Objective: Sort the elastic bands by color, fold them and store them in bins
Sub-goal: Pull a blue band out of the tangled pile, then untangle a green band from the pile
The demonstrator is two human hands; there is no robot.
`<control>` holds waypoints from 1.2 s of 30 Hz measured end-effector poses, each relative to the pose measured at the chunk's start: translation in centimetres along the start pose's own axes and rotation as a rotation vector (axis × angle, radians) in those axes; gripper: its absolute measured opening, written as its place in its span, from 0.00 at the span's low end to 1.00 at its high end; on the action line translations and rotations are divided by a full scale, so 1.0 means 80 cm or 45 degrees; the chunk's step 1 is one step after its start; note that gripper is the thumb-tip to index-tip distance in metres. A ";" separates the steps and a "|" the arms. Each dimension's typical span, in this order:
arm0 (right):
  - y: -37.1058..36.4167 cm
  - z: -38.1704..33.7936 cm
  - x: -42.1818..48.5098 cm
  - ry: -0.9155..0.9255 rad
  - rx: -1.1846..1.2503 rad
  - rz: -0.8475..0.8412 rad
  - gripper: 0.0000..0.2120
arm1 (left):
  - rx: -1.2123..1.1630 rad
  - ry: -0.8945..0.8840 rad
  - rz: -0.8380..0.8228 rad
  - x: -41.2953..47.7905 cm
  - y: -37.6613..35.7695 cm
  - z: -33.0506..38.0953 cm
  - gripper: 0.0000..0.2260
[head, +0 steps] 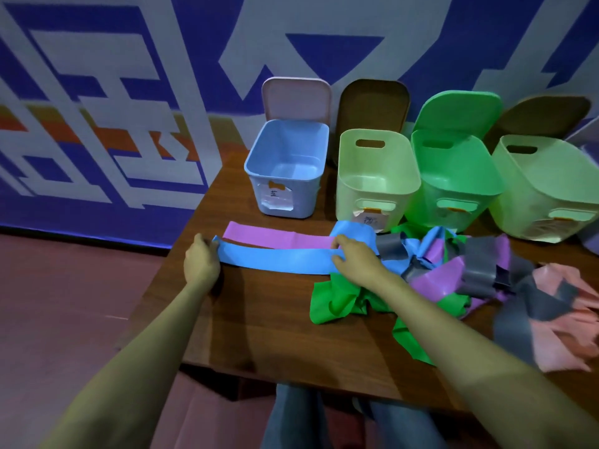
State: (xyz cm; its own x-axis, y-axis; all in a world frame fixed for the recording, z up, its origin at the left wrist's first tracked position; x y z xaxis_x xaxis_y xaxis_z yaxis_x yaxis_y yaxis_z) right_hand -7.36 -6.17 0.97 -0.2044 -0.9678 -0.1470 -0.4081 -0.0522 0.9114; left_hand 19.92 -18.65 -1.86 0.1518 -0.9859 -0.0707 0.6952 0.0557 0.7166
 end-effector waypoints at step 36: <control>0.014 0.025 -0.030 -0.060 -0.251 0.265 0.10 | 0.342 -0.664 0.091 -0.059 -0.033 0.033 0.09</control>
State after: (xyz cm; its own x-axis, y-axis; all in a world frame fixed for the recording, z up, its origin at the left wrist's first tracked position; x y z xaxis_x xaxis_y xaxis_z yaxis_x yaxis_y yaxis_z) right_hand -9.13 -3.44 1.60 -0.3083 -0.9506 0.0374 -0.1732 0.0948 0.9803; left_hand 15.49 -14.57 -1.61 -0.2208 -0.9324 0.2862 0.4834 0.1502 0.8624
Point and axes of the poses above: each hand's wrist, its own x-axis towards the middle knuckle, its own y-axis out of the back of the hand, z = x × y, the point moved 3 cm from there along x, towards the middle knuckle, and after that the axes turned 3 degrees about -x, right-handed, at the moved point
